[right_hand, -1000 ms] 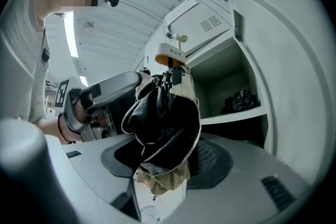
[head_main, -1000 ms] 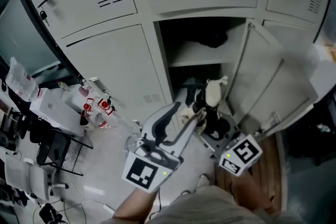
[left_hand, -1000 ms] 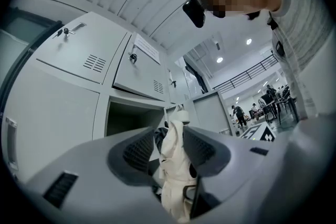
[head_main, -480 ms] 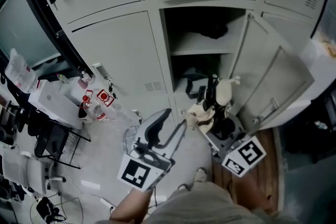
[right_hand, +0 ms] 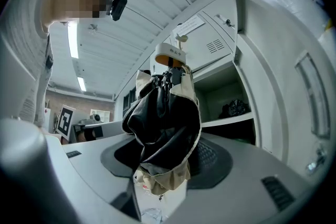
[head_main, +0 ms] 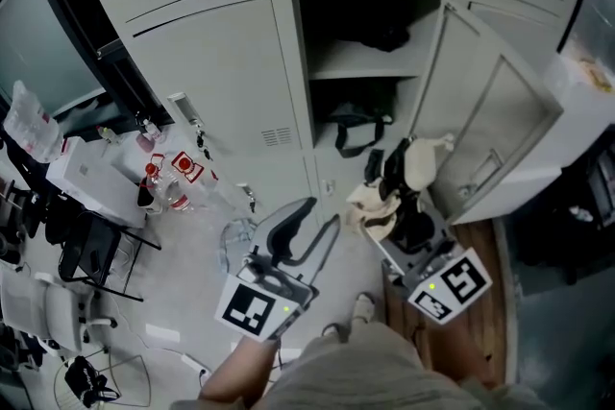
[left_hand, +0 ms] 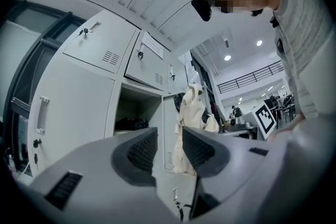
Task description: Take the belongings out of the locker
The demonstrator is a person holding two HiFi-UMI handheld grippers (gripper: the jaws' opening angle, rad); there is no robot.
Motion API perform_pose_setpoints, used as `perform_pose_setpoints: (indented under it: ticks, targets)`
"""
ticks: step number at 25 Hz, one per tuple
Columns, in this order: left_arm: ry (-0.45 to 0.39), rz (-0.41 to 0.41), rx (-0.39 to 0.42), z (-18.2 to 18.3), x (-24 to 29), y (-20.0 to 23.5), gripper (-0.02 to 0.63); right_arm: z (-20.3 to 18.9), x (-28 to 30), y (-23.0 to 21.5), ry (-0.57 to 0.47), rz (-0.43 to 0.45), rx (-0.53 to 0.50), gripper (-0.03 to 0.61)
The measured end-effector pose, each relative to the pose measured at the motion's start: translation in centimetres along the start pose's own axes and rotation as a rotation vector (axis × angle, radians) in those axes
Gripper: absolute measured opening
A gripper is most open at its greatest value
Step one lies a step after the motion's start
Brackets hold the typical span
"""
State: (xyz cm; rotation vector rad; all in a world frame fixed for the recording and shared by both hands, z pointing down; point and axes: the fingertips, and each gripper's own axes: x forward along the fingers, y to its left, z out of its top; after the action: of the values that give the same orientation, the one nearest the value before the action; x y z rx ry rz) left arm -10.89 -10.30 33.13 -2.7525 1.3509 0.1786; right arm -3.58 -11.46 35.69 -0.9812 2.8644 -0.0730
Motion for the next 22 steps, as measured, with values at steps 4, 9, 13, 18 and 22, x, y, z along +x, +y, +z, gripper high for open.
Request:
perform_pose_setpoints:
  ticks: [4,9,13,18,22]
  targets:
    - [0.004,-0.010,-0.009,-0.2,-0.9,-0.8,0.100,0.2,-0.7,1.5,0.002,0.002,-0.003,0.235]
    - [0.003,-0.006,-0.011,-0.2,-2.6,-1.3,0.032,0.0,-1.4,3.9,0.025,0.014,-0.020,0.234]
    - [-0.001,-0.003,-0.014,-0.2,-3.4,-1.5,0.032,-0.1,-1.6,5.0,0.024,0.027,-0.023,0.234]
    - [-0.002,0.013,-0.016,-0.4,-4.7,-1.6,0.014,0.2,-1.8,6.1,0.006,0.046,-0.023,0.235]
    - [-0.003,0.031,-0.022,-0.6,-6.2,-1.6,0.014,0.0,-2.2,7.3,0.007,0.060,-0.025,0.233]
